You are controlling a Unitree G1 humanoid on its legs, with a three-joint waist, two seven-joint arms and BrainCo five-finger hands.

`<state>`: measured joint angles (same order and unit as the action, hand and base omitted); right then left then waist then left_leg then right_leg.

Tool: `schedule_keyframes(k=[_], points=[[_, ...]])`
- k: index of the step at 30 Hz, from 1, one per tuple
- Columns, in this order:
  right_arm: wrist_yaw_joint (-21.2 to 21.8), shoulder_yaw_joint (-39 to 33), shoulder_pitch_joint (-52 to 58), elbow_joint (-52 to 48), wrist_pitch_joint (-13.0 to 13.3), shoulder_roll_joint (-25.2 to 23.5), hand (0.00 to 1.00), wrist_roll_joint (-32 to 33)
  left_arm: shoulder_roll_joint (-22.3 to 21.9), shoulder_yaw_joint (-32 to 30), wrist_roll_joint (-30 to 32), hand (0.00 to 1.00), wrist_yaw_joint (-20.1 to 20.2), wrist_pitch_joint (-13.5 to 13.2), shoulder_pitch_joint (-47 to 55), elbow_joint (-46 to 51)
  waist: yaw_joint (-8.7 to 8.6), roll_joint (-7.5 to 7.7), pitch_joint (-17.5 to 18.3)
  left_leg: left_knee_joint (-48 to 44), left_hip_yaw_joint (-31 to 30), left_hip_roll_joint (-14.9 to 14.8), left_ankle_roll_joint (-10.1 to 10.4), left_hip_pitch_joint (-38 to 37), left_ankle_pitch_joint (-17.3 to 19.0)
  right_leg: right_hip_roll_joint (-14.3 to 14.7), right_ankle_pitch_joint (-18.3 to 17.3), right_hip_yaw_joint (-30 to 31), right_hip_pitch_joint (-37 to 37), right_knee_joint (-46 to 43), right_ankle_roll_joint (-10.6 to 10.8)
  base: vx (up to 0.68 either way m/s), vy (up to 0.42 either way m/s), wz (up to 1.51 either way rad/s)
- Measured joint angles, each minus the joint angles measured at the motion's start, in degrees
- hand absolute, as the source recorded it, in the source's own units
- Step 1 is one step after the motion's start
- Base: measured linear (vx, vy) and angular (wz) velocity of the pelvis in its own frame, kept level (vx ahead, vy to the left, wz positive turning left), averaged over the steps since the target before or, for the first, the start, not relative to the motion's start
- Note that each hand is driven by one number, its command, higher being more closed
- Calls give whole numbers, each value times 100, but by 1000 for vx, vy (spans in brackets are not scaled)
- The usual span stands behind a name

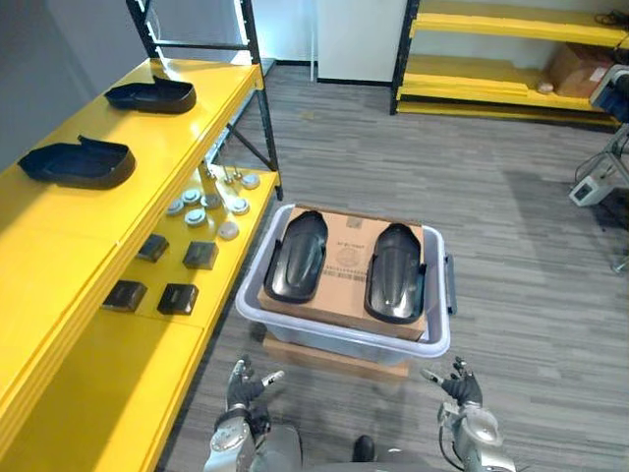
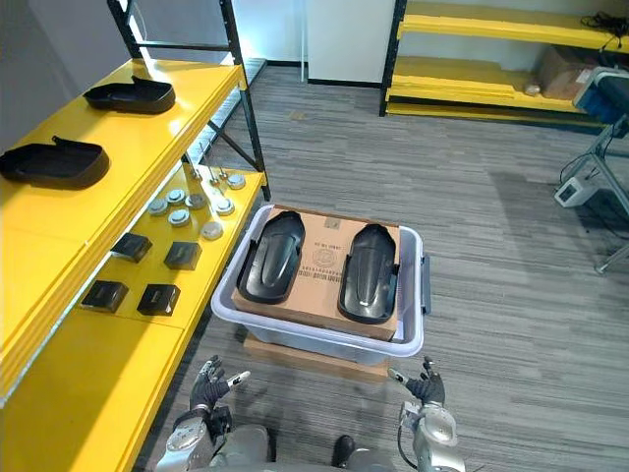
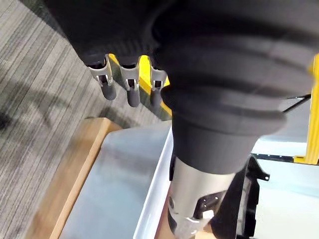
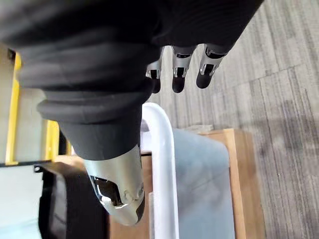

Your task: Walk over and take plastic housings, then place them on the shelf

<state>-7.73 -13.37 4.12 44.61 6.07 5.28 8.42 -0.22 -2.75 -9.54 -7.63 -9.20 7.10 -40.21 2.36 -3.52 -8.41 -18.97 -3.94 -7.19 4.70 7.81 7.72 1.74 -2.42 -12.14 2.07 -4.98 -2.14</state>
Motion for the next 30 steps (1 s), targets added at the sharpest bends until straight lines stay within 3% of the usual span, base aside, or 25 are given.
schedule_keyframes(k=[5,14,19,22,26,30], points=[[9,-37,209,140,-9,-68,0,12,218,-7,1,0,2,-2,117,-120,14,256,78,561,321,192,-104,-428,-75,-246,-64,318,54,22,204,87,90,-21],[-100,-899,185,66,-4,141,0,263,503,-21,5,0,22,-2,199,-250,-4,299,119,914,841,266,-141,-575,-80,-282,1,888,-232,126,316,37,40,-33],[-282,-1430,182,-1283,18,715,0,405,537,-86,12,0,141,-6,328,-19,-51,300,128,1076,875,321,-160,-571,-69,-276,21,1100,-380,139,344,59,12,-23],[-497,-1592,2,-2266,53,958,0,415,544,-83,13,0,147,-9,346,4,-168,311,128,1130,874,353,-182,-545,-63,-280,27,1153,-449,147,355,56,14,-10],[-803,-1573,-423,-3096,257,1154,0,-87,543,-61,13,0,147,-17,316,25,-161,311,130,1215,843,400,-251,-450,-96,-301,68,1201,-569,220,392,20,8,-5],[-984,-1248,-831,-3219,252,1289,0,-621,538,24,12,0,150,-18,309,26,-154,309,127,1221,734,446,-302,-340,-131,-347,74,1099,-625,235,400,6,11,14]])
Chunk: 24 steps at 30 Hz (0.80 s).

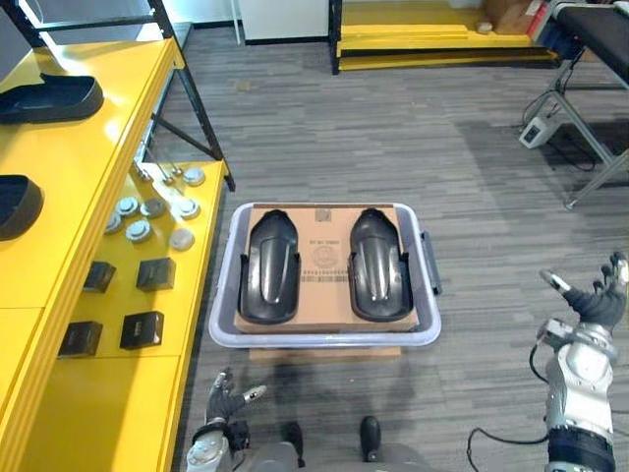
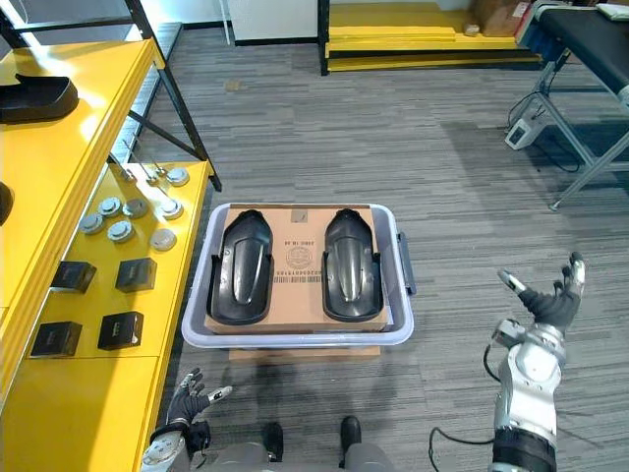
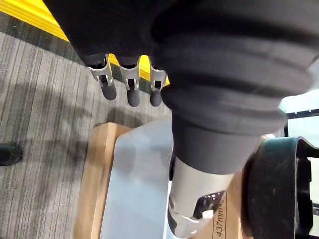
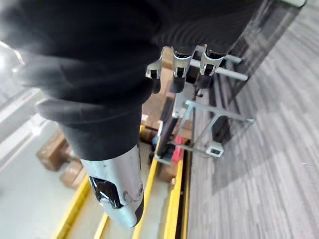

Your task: Walk over and take plastic housings, then place them on the shelf

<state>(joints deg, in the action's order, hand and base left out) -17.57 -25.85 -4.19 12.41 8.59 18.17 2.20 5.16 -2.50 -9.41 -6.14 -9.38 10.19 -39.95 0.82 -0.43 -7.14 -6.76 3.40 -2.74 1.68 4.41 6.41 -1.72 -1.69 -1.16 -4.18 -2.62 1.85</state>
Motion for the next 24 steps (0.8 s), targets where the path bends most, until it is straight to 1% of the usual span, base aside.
schedule_keyframes(k=[3,4,6,8,9,10,11,12,13,15,16,18,19,21,23,24], points=[[-15,480,-353,155,-29,50,0,-476,-5,60,-3,0,-3,-6,-6,10,8,-15,-15,32,-197,73,-57,121,-81,-68,31,-186,-8,77,25,-15,10,30],[-20,542,-434,251,-44,52,0,-518,-8,74,-5,0,-3,-8,-6,13,9,-18,-26,53,-212,83,-62,131,-104,-77,42,-204,-15,85,28,-33,18,28],[-28,686,-728,626,-162,51,0,-575,-32,87,-12,0,-6,-9,-5,14,42,-36,-104,79,-283,129,-79,169,-155,-117,52,-281,-25,85,40,-42,20,24],[-121,839,-1293,1481,-300,90,0,-636,-36,172,-23,0,-15,-13,-2,82,77,-77,-310,81,-419,191,-98,261,-237,-170,97,-388,-58,85,62,-89,29,29],[-140,880,-1489,1759,-351,99,0,-635,-35,229,-80,0,-13,-20,-14,140,144,-91,-368,83,-440,205,-108,355,-282,-183,138,-403,-148,87,62,-106,32,13],[-142,904,-1618,1935,-390,105,0,-636,-45,248,-120,0,-15,-48,-32,170,170,-96,-414,84,-452,214,-108,426,-314,-192,167,-414,-211,91,63,-120,28,21],[-150,1036,-1955,2315,-497,115,0,-637,-57,284,-143,0,-21,-112,-38,226,193,-109,-538,88,-534,252,-121,592,-412,-224,226,-503,-319,113,66,-120,21,28],[-148,1130,-2157,2506,-548,117,0,-673,-57,298,-156,0,-24,-121,-40,237,200,-126,-646,99,-592,271,-123,624,-455,-238,258,-551,-327,128,72,-121,19,30],[-148,1177,-2260,2592,-574,117,0,-709,-59,305,-174,0,-24,-121,-41,236,199,-130,-706,98,-614,279,-121,638,-469,-243,279,-569,-328,141,73,-125,19,20],[-149,1345,-2683,3065,-633,163,0,-760,-59,302,-241,0,-48,-136,-52,240,340,-144,-811,105,-681,302,-131,778,-568,-257,372,-634,-422,181,70,-131,23,17],[-150,1346,-2835,3227,-650,165,0,-760,-58,303,-246,0,-54,-150,-56,239,336,-147,-842,129,-723,316,-131,815,-609,-266,388,-667,-450,186,70,-115,20,23],[-154,1354,-3305,3740,-685,210,0,-761,-62,326,-351,0,-84,-221,-94,238,342,-161,-998,292,-845,360,-129,894,-803,-302,442,-774,-547,187,72,-106,16,29],[-154,1373,-3398,3844,-696,230,0,-760,-60,349,-352,0,-131,-224,-124,237,348,-172,-1060,296,-870,367,-134,908,-827,-308,459,-797,-551,187,72,-145,24,20],[-150,1522,-3625,4191,-735,256,0,-761,-57,437,-354,0,-192,-234,-236,231,415,-190,-1230,303,-897,378,-129,963,-893,-315,520,-809,-603,187,69,-140,30,6],[-225,1517,-3715,4390,-745,261,0,-760,-70,488,-355,0,-213,-247,-333,232,473,-205,-1300,354,-918,380,-119,985,-952,-317,546,-816,-641,187,70,-91,19,3],[-236,1520,-3837,4614,-753,264,100,-761,-71,489,-381,0,-272,-249,-376,229,474,-190,-1327,459,-941,377,-111,995,-1028,-316,560,-826,-699,179,67,-86,10,5]])
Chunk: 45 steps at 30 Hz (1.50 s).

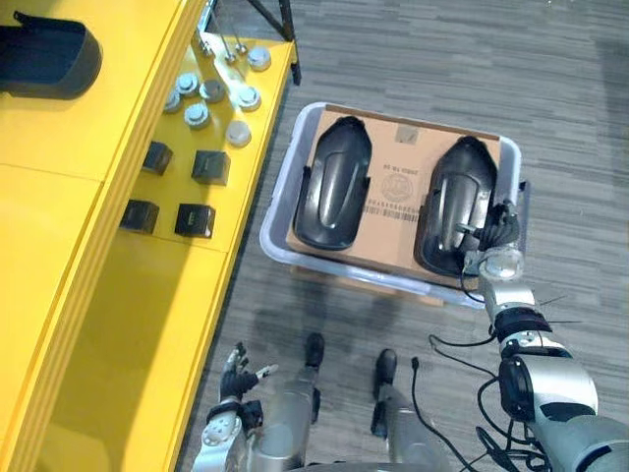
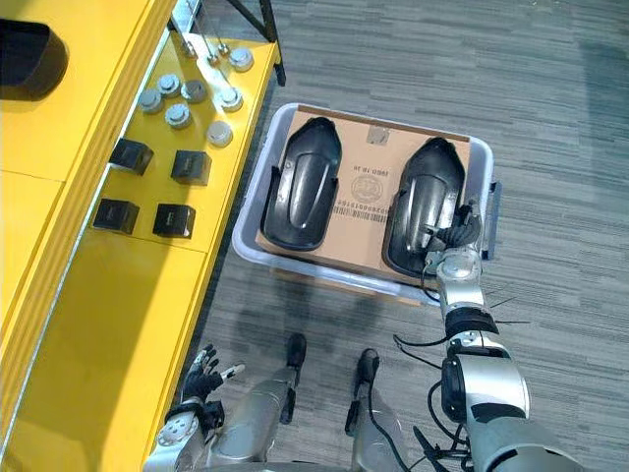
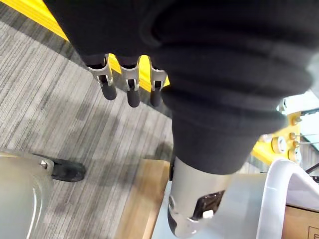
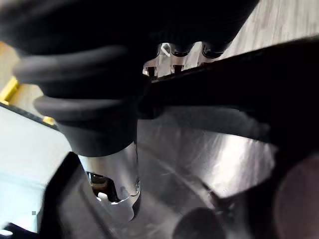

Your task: Walk over and take plastic housings, then place them on the shelf

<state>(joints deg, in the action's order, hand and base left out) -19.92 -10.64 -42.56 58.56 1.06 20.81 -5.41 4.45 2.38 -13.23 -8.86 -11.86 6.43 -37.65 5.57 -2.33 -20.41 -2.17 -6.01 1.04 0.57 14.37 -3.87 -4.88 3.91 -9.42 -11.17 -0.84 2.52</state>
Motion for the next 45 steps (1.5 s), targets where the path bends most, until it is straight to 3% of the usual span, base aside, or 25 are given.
schedule_keyframes(k=[5,16,19,25,27,31,34,37,43,44,45], points=[[-36,-13,-413,589,-154,56,100,13,25,133,-25,0,-43,-8,-160,-14,2,-26,-161,25,-28,-38,3,24,-53,6,10,-6,-27,-13,1,-57,-2,2],[-198,-302,-381,520,-122,204,100,371,18,252,-94,0,-136,-8,-416,-38,-26,-8,-182,135,15,-40,16,-14,-76,43,13,55,-76,-14,-19,24,-7,-3],[-272,-305,124,-211,-146,132,100,380,19,253,-141,0,-138,-5,-414,-36,-18,8,-179,222,77,-56,16,-179,-76,52,9,148,21,-13,-24,11,6,-10],[-405,-310,1483,-2488,-162,-331,100,206,3,249,-185,0,-127,32,-237,469,-181,44,-127,344,140,-102,15,-354,-75,52,-24,215,109,-11,7,3,1,-5],[-492,-422,1849,-3167,-160,-501,100,-90,6,241,-171,0,-127,34,-77,865,-239,88,-89,430,148,-109,17,-480,-78,60,-44,234,187,-2,17,38,-18,-5],[-652,-689,2537,-4488,-153,-733,100,-728,-2,294,-32,0,-119,39,206,1839,-371,225,343,518,142,-123,16,-611,-76,61,-97,227,290,31,42,62,-7,1],[-750,-682,2754,-5153,-148,-931,100,-990,-1,421,76,0,-120,34,284,2722,-477,254,606,547,98,-105,16,-732,-73,45,-129,165,467,102,52,59,-5,9],[-773,-622,2925,-5759,-139,-1171,100,-1225,-109,432,295,0,-124,26,249,3518,-476,246,692,605,78,-108,17,-867,-74,45,-168,145,577,95,46,15,-4,4],[-720,-35,3203,-6714,-140,-1514,100,-1965,-236,482,854,0,-418,21,-88,4853,-495,221,952,644,-5,-101,18,-1027,-74,33,-213,44,751,94,48,4,-6,7],[-548,622,3207,-7163,-140,-1750,100,-2459,-298,855,1073,0,-609,29,-390,5365,-482,196,1203,726,-13,-94,17,-1112,-77,19,-218,27,809,98,50,-14,-8,5],[-488,754,3207,-7178,-138,-1786,100,-2532,-310,904,1074,0,-621,40,-424,5364,-482,196,1285,731,-11,-90,16,-1115,-78,15,-218,27,809,98,51,0,0,0]])
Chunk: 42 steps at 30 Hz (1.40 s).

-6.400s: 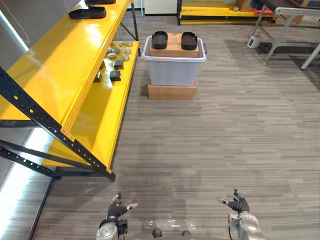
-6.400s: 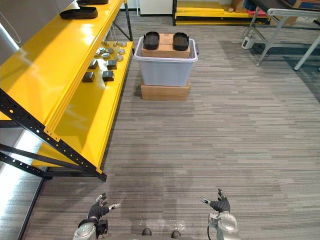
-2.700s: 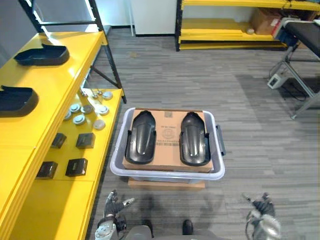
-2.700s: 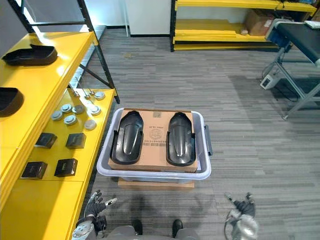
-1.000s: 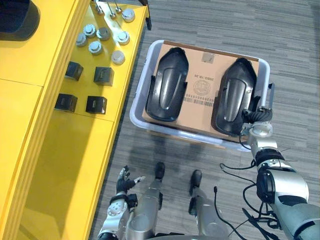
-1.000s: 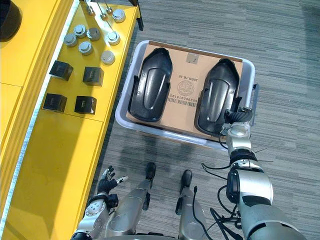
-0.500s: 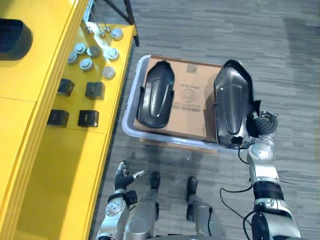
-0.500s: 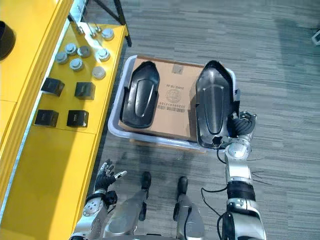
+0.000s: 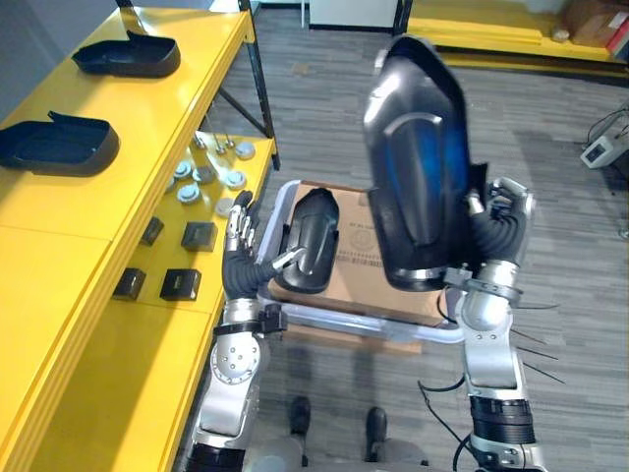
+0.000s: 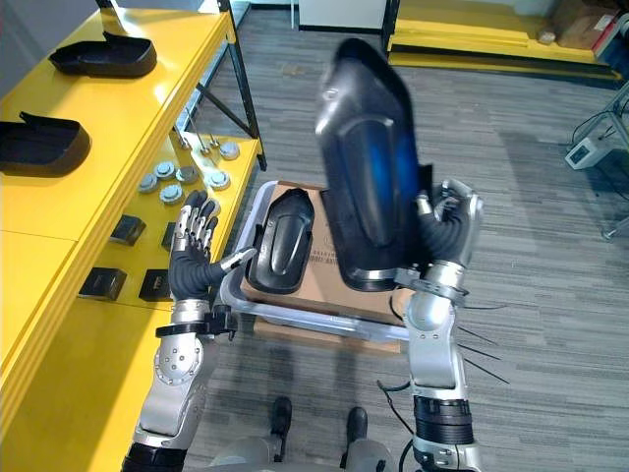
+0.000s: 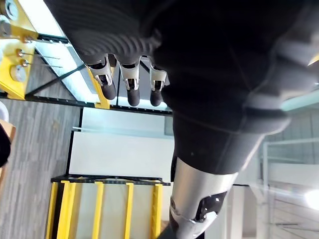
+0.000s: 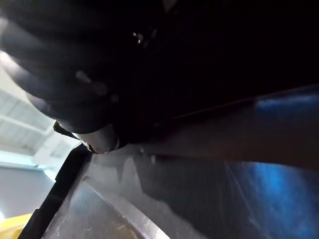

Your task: Walk over and take plastic housings, then place them on the shelf

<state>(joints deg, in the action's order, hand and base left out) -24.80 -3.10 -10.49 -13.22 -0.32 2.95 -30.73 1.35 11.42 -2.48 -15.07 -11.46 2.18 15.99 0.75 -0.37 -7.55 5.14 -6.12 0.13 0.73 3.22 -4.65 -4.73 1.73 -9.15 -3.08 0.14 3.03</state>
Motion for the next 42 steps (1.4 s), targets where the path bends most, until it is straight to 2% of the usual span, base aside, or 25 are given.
schedule_keyframes(k=[4,8,9,19,20,25,33,34,38,42], points=[[24,289,0,0,-9,-107,100,-163,-25,181,52,0,-20,36,-63,0,5,9,82,4,-1,4,-1,-62,-1,-4,0,-4,64,4,0,0,0,0],[30,1113,3,-105,-2,-223,100,-266,-21,961,90,0,-107,212,-423,-159,-2,-18,180,23,12,3,0,-114,-1,-6,-9,5,105,10,13,0,0,0],[-23,1189,33,-159,-11,-301,100,-303,-160,944,95,0,-210,222,-455,-181,-3,-10,213,23,16,-2,0,-115,-1,-3,-9,9,105,11,13,0,0,0],[-123,1240,108,-154,-23,-240,100,-312,-89,1100,32,0,-398,261,-666,-608,-3,-7,510,22,55,-2,0,-140,-3,-4,-8,35,123,24,13,0,-1,0],[-134,1244,108,-153,-25,-227,100,-309,-87,1105,32,100,-403,284,-725,-693,-1,-5,518,22,75,-4,0,-157,-3,-2,-8,56,132,24,13,-15,-11,-7],[-180,1663,80,-188,2,-4,100,-268,41,1426,-399,100,-411,603,-825,-1252,-17,15,615,24,144,-10,1,-189,-2,4,-6,135,132,28,14,-25,-11,-8],[-183,1849,84,-170,2,214,100,-276,126,1555,-1106,100,-419,610,-825,-1401,-11,55,682,24,151,-7,1,-192,-2,5,4,151,134,45,13,0,0,0],[-184,1896,85,-170,2,226,0,-276,135,1551,-1195,100,-447,610,-826,-1432,-11,59,709,24,152,-7,1,-192,-2,5,5,150,138,51,13,0,0,0],[-118,2060,100,-166,35,227,0,-73,216,1500,-1288,100,-518,611,-826,-1473,-15,58,759,25,153,-10,1,-217,-2,8,9,142,173,76,12,0,0,0],[40,2103,99,-87,232,300,0,433,241,1403,-1307,100,-492,609,-781,-1473,-7,70,772,27,153,-9,1,-227,-2,7,10,143,181,74,12,0,0,0]])
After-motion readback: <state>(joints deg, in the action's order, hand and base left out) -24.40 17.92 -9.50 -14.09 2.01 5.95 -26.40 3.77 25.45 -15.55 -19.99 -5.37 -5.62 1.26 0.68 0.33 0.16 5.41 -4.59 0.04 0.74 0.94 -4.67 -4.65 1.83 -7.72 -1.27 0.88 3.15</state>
